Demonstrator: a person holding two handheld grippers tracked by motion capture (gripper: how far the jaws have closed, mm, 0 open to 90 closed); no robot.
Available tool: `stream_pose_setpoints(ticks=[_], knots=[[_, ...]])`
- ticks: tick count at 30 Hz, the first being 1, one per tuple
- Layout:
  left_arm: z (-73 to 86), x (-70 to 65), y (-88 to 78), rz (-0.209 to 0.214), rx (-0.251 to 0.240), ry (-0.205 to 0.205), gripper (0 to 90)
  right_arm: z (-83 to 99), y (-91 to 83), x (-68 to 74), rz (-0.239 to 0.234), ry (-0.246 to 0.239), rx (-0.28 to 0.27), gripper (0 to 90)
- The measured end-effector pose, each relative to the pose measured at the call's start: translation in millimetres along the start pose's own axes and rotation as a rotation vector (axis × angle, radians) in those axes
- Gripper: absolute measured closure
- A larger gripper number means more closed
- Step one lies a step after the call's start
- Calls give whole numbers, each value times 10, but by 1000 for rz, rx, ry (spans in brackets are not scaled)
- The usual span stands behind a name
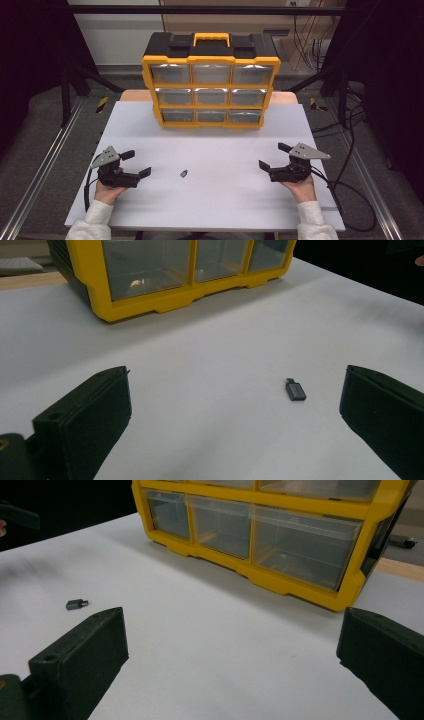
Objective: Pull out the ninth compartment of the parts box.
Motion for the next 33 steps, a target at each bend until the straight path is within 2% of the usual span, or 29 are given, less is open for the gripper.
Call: stream_pose_setpoints(ticks=[9, 14, 21, 27, 33], knots=[[0, 8, -2, -3, 0, -2, 0, -41, 80, 49, -5, -36, 29, 4], [2, 10, 1, -3, 1, -4, 0, -61, 134, 79, 5, -73, 51, 4], [7, 17, 8, -3, 1, -7, 0, -90, 167, 92, 9, -88, 63, 4], [7, 19, 8, -5, 0, -5, 0, -138, 227, 133, 9, -121, 79, 4], [7, 15, 7, -4, 1, -4, 0, -203, 323, 207, 4, -180, 98, 4]])
Point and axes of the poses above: each handheld gripper's, and its own axes: y roughly forward along the jaws, z roughly out of its underside, x roughly to its left, the point moved 1 cm from there along y, roughly forward along the jaws, and after that the axes turned 11 degrees about -x, right-handed, at the moved point
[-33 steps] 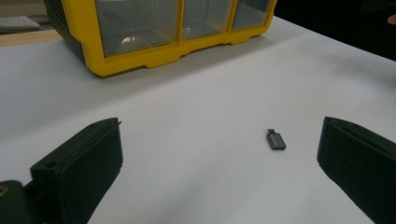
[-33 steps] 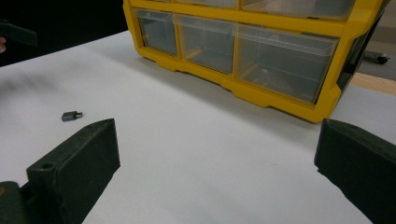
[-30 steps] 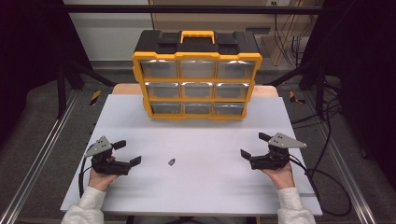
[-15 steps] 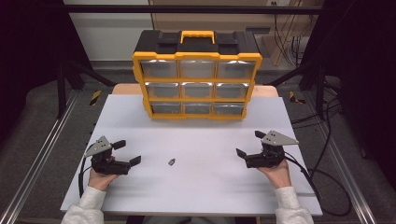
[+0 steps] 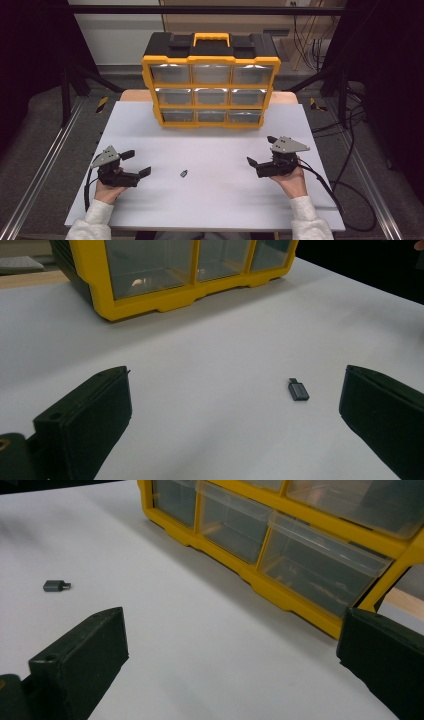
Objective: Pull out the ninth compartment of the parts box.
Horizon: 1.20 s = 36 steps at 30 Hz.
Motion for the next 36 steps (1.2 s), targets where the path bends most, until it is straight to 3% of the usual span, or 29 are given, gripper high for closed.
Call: stream_pose_setpoints(ticks=[11, 15, 26, 27, 32, 36], knots=[[0, -2, 2, -2, 2, 4, 0, -106, 147, 69, -7, -90, 41, 4], [-1, 1, -1, -3, 1, 4, 0, -155, 204, 82, 4, -141, 61, 4], [0, 2, -1, -4, 1, 7, 0, -231, 292, 90, 26, -223, 107, 6], [0, 2, 1, -4, 1, 7, 0, -245, 312, 96, 31, -249, 118, 6], [3, 2, 4, -5, 4, 8, 0, -281, 348, 105, 33, -289, 130, 9], [3, 6, 4, -6, 4, 8, 0, -319, 392, 128, 42, -365, 168, 14]])
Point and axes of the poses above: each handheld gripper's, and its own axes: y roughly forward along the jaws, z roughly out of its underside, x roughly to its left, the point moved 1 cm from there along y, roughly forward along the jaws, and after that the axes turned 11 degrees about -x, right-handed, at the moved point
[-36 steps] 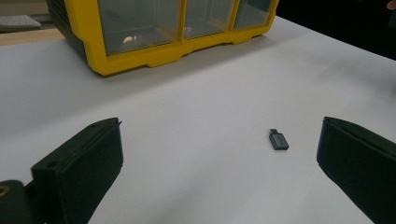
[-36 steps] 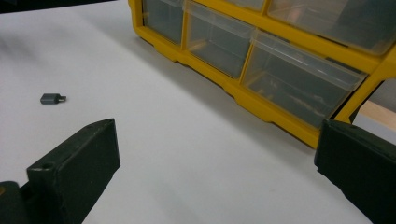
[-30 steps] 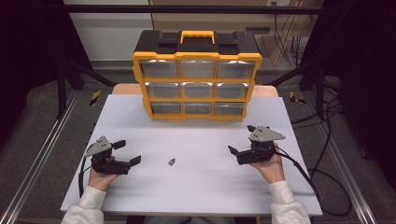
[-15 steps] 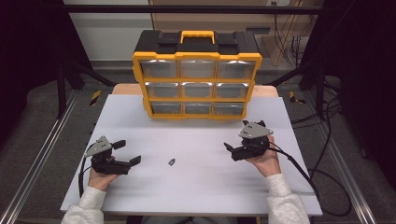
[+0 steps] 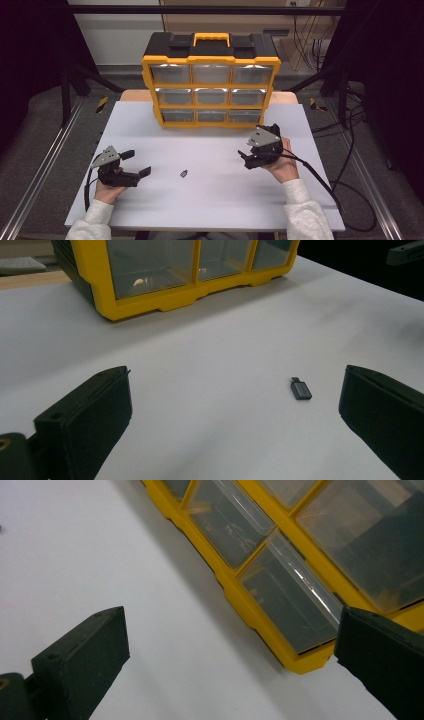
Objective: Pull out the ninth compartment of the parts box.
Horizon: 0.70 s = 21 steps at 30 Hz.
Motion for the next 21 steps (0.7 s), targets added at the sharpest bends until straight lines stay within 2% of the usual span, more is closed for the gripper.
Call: stream_pose_setpoints(ticks=[1, 4, 5, 13, 17, 21], knots=[[1, 0, 1, 0, 1, 1, 0, -15, 11, 1, 1, -20, 3, 14], [1, -2, 2, 1, 2, 1, 0, -36, 29, 1, 4, -36, 16, 14], [1, -3, 2, 1, 1, 0, 0, -53, 51, -6, 5, -59, 25, 15], [2, 0, 2, 0, 2, 1, 0, -109, 114, -29, 8, -118, 52, 15], [4, 3, 3, -1, 5, 2, 0, -143, 154, -45, 19, -176, 80, 16], [5, 2, 6, -2, 5, 2, 0, -166, 181, -60, 26, -205, 94, 16]])
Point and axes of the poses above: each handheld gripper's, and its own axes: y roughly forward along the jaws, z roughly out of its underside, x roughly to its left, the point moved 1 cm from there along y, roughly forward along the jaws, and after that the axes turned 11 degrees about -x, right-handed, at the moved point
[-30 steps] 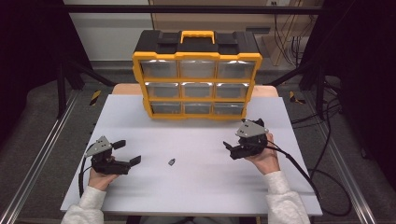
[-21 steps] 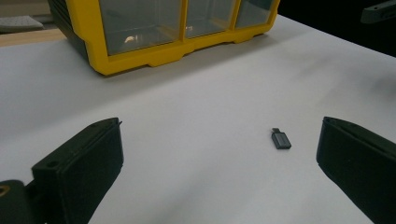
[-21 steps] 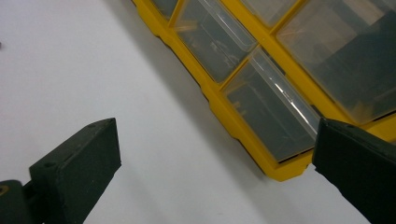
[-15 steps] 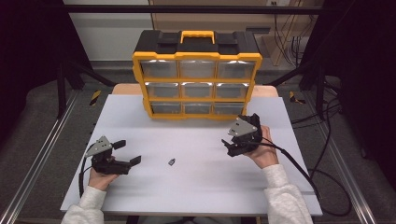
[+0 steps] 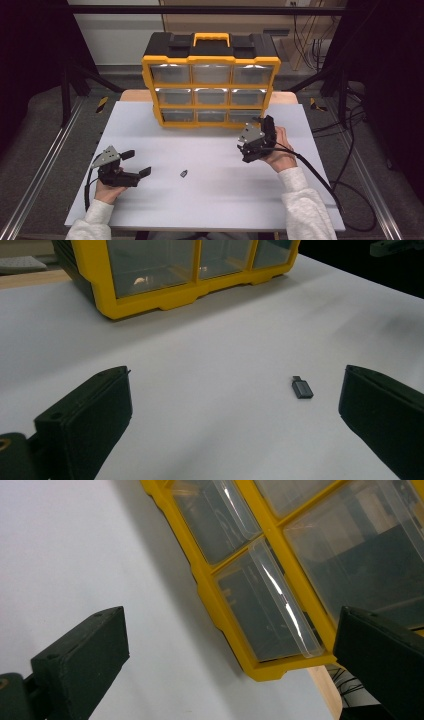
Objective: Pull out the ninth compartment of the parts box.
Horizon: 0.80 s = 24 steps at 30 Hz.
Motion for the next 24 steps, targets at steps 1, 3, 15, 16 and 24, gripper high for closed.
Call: stream_pose_setpoints(ticks=[1, 3, 15, 16, 24], knots=[[0, 0, 0, 0, 0, 0, 0, 0, 0, 0, 0, 0, 0, 16], [1, 0, 1, 0, 2, 1, 0, -6, 14, -9, 0, -23, 10, 16], [2, 3, 2, 0, 3, 2, 0, -38, 124, -2, 22, -135, 62, 16], [2, 3, 2, -1, 3, 2, 1, -38, 134, 5, 23, -136, 68, 16], [6, 6, 7, -2, 5, 2, 1, -29, 222, 6, 17, -165, 95, 15]])
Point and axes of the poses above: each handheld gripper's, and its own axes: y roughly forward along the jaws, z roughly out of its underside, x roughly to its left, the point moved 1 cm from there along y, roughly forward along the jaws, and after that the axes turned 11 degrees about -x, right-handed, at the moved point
